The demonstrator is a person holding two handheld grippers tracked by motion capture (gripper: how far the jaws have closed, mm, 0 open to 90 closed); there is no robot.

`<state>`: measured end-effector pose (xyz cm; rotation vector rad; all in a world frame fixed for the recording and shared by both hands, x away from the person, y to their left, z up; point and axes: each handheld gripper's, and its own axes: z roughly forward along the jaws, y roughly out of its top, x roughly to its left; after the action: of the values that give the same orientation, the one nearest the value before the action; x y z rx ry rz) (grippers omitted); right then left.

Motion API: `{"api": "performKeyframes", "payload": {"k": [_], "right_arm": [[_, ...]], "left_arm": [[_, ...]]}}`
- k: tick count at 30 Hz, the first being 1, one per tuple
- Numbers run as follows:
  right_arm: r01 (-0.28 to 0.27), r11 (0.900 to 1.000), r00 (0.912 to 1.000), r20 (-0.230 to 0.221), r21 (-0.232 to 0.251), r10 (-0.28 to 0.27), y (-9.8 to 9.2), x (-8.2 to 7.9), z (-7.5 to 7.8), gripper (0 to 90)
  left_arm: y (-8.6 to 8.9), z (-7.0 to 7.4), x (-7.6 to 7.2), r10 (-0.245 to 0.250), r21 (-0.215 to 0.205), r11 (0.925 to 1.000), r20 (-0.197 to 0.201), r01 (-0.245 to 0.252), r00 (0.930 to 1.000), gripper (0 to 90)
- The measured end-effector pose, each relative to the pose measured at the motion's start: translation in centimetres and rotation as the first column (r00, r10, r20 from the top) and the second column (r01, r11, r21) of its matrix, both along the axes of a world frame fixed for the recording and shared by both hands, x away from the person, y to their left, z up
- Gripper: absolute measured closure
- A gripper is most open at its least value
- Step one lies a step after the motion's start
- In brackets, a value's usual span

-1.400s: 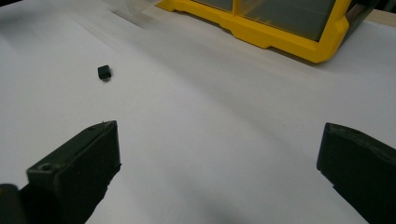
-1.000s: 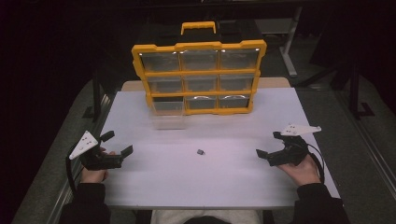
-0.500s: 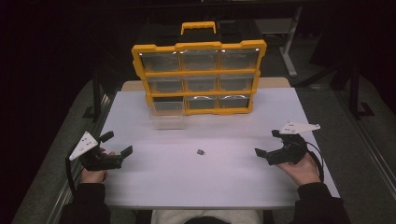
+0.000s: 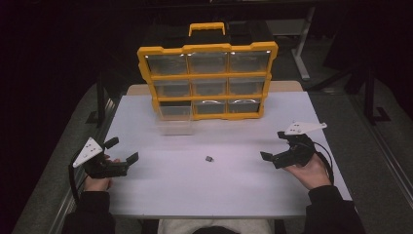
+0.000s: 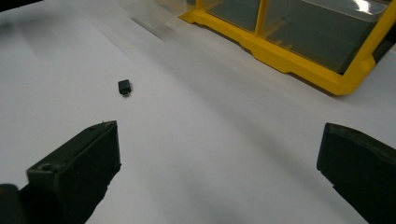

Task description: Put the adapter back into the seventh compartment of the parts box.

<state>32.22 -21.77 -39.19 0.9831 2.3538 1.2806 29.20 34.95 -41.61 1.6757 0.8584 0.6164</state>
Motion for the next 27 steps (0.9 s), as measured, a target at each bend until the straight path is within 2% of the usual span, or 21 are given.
{"api": "performKeyframes", "payload": {"k": [14,17,21,27], "right_arm": [[-0.061,0.997,0.9981,-0.009,-0.042,0.061,1.8,0.9,1.6,0.0],[-0.07,0.996,0.9975,-0.01,-0.048,0.069,2.1,1.0,1.8,0.0],[-0.083,0.995,0.9966,-0.008,-0.054,0.083,2.6,1.2,2.1,0.0],[-0.107,0.993,0.9942,-0.016,-0.058,0.106,3.2,1.4,2.4,0.0]], "left_arm": [[0.0,-0.1,0.1,-0.001,0.003,1.0,-0.006,0.001,1.0,0.0],[0.0,-0.1,0.1,0.001,0.003,1.0,-0.005,-0.001,1.0,0.0],[0.1,0.0,0.1,0.006,-0.017,0.9998,-0.006,-0.006,1.0,0.0],[0.0,-0.1,0.1,0.001,-0.01,1.0,-0.009,-0.001,1.0,0.0]]}}
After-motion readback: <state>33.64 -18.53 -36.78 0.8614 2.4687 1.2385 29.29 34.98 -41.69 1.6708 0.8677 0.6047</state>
